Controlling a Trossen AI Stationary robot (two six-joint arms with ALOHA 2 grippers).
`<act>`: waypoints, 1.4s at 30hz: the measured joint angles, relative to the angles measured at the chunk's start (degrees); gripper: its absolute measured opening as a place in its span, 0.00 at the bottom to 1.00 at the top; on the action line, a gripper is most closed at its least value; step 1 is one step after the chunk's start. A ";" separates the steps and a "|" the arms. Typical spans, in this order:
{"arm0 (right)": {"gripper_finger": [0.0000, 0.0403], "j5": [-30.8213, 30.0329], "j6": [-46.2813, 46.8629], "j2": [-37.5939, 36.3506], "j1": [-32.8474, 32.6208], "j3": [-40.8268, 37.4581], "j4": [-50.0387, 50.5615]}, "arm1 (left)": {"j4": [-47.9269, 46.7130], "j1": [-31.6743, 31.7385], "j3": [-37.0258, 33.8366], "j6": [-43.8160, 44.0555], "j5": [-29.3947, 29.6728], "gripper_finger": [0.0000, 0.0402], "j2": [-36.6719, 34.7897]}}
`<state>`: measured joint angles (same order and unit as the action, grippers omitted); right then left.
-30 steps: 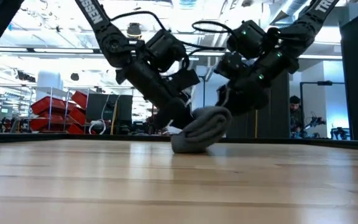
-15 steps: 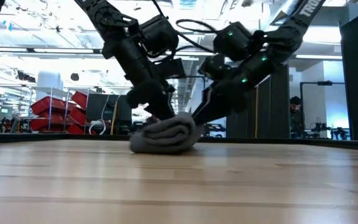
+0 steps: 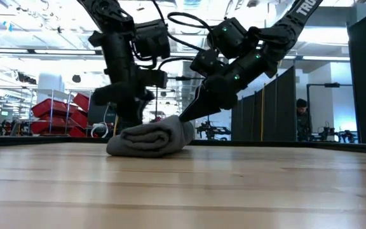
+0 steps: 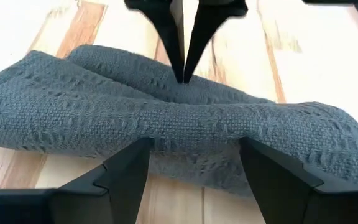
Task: Roll towel
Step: Roll the gray towel
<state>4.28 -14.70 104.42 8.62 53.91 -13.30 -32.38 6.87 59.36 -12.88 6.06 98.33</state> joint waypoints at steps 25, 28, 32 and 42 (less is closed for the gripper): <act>0.59 -4.21 11.72 -7.65 -0.35 -13.46 13.90 | 30.24 -1.46 -5.78 8.66 0.20 0.00 8.46; 0.59 -4.29 12.32 -7.68 -0.59 -13.92 12.92 | 29.57 -1.46 -1.93 9.43 0.20 0.00 11.53; 0.59 -4.62 12.75 -9.22 -0.61 -13.82 13.19 | 26.49 -2.05 2.30 9.73 0.27 0.00 14.12; 0.59 -5.88 9.80 -12.88 -1.16 -13.51 8.82 | 21.38 -3.06 6.66 9.50 0.01 0.00 14.42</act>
<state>-1.60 -4.90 91.54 7.47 40.40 -4.48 -11.01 3.81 66.02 -3.38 6.07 112.75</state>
